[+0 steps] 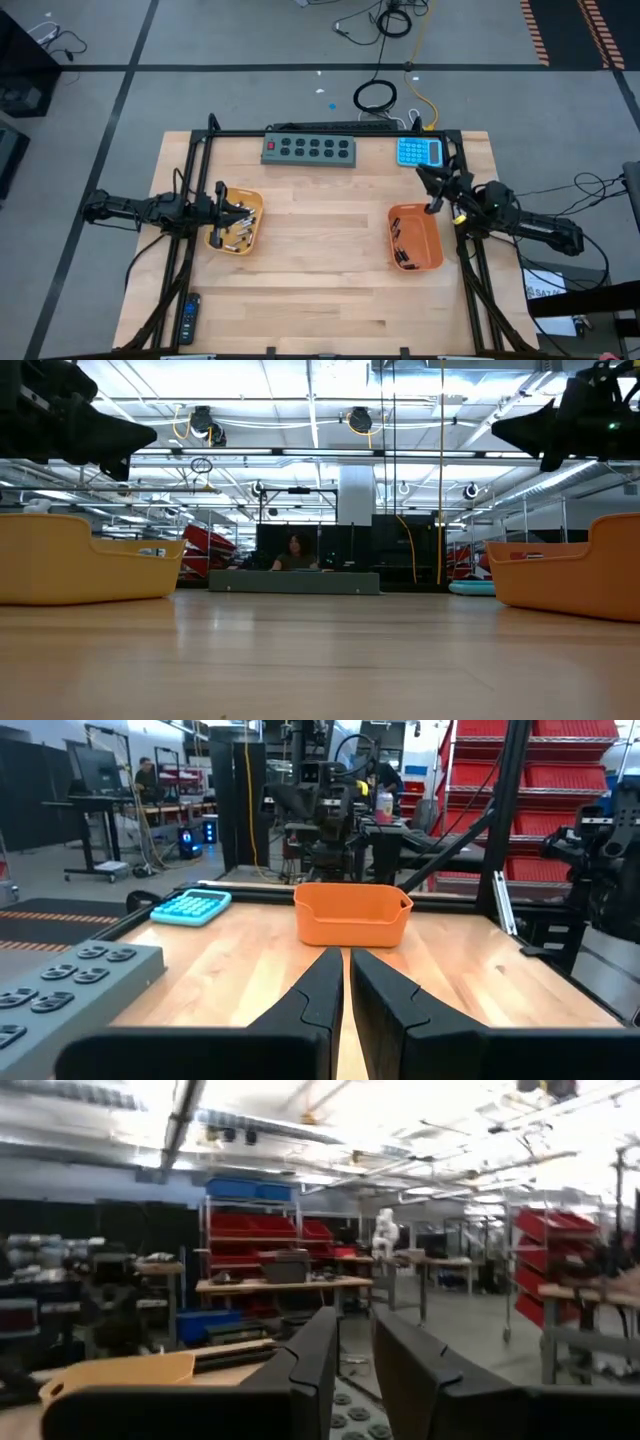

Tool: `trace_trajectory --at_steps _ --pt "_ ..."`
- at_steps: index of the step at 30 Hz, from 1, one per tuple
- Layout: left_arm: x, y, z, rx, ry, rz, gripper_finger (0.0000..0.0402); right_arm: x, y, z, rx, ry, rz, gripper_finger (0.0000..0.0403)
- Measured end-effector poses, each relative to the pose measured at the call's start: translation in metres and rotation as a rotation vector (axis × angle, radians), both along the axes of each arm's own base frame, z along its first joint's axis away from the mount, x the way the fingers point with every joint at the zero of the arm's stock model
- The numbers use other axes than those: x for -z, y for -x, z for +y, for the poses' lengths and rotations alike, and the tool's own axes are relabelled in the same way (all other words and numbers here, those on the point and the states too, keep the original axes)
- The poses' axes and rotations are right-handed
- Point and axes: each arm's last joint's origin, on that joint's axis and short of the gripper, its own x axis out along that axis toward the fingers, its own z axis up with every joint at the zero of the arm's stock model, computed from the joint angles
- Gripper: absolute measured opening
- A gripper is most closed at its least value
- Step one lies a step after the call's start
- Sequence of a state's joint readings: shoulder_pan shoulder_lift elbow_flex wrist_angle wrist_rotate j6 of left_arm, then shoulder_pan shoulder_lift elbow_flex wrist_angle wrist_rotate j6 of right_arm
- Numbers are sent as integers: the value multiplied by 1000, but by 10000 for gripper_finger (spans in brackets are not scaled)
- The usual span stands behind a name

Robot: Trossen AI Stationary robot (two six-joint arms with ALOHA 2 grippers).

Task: Sort batteries
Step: Return to Home Position

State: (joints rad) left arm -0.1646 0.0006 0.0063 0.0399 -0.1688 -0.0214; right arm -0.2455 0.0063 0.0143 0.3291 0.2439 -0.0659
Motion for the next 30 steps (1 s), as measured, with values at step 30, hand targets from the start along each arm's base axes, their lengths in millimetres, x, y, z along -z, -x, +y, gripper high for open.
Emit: trace_trajectory --at_steps 30 --pt "1 0 0 -6 -55 4 33 5 -1 -1 15 -19 48 59"
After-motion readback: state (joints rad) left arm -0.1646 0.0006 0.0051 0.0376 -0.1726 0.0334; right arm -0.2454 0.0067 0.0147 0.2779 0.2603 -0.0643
